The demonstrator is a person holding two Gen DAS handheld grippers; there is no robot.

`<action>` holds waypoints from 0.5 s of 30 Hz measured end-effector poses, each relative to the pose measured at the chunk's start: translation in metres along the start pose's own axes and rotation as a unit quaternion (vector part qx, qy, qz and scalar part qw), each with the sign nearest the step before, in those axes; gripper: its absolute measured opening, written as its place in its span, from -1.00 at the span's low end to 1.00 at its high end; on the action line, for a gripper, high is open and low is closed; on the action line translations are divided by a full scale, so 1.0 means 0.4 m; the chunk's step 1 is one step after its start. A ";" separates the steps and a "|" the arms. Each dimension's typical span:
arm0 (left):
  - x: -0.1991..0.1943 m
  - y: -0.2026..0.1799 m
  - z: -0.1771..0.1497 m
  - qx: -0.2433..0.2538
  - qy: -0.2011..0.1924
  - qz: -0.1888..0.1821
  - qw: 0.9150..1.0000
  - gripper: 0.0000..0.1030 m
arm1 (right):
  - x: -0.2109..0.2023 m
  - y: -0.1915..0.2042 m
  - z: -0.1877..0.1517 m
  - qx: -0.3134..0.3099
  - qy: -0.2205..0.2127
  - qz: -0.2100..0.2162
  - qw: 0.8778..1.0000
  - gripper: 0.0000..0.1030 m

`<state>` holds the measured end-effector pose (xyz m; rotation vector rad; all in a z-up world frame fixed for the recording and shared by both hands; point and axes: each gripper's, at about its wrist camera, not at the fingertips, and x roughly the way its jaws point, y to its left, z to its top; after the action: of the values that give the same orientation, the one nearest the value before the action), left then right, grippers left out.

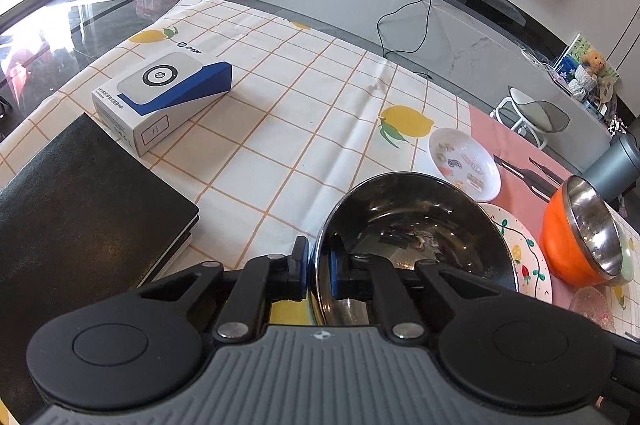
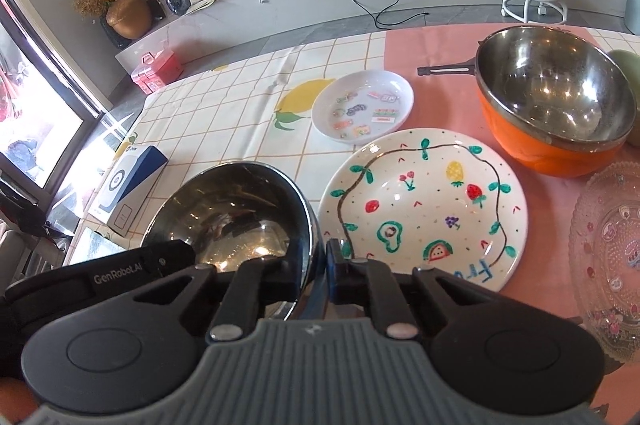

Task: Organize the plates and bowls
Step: 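Close the left tool on the blue steel bowl's rim, then lift the blue steel bowl with the left tool toward the orange bowl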

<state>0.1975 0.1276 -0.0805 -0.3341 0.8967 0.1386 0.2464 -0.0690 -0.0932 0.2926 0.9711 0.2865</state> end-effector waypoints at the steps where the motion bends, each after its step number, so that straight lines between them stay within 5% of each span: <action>1: -0.009 -0.002 -0.002 0.002 -0.003 0.000 1.000 -0.79 | -0.004 -0.001 -0.002 -0.001 -0.001 0.001 1.000 -0.83; 15: -0.187 -0.017 -0.075 -0.001 -0.030 -0.024 0.999 -0.82 | -0.186 -0.014 -0.069 0.006 -0.019 0.019 1.000 -0.83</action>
<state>0.1306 0.1124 -0.0375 -0.3503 0.8290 0.1053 0.1842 -0.0982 -0.0532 0.3275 0.9303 0.3079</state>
